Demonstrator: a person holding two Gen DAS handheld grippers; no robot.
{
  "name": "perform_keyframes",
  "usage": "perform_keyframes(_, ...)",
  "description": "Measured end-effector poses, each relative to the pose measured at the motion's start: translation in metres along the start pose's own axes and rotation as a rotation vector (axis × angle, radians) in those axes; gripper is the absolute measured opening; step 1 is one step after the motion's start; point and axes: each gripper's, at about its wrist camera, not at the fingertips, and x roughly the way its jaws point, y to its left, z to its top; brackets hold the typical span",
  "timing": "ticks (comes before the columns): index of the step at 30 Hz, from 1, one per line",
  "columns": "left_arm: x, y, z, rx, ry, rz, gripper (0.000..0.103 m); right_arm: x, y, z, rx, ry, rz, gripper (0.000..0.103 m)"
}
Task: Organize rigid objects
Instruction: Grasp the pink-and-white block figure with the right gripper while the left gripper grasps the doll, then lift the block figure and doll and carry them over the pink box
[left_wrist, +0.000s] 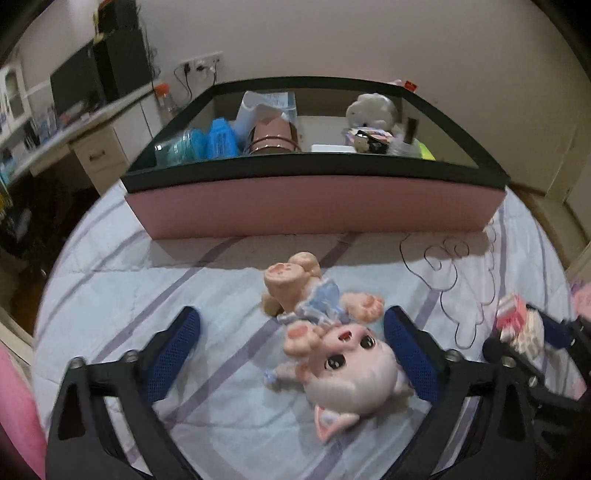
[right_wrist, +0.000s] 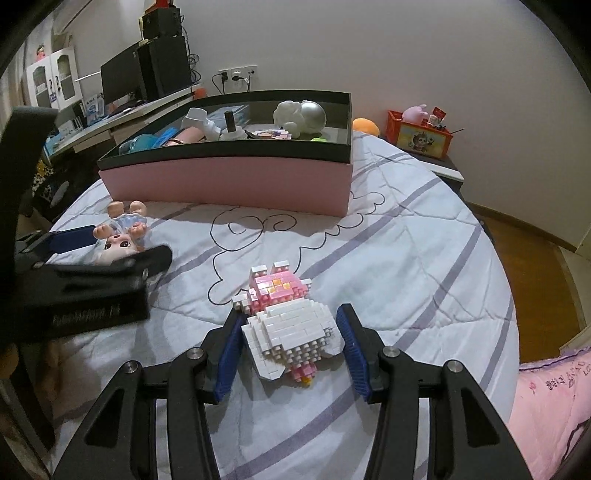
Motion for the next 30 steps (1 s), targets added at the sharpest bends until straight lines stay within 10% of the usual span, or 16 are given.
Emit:
perform_keyframes(6,-0.011,-0.005,-0.005,0.035,-0.047,-0.094,0.043,0.0,0.0,0.0,0.0,0.001,0.002,0.051)
perform_keyframes(20,-0.067,0.008,-0.025,0.098,-0.142,-0.053,0.043,-0.019,-0.002,-0.001,0.116,-0.076,0.153,0.051)
perform_keyframes(30,-0.151,0.024,-0.03,0.076,-0.4,-0.041,0.043,-0.078,0.041,0.01,0.102,-0.278,0.15,0.051)
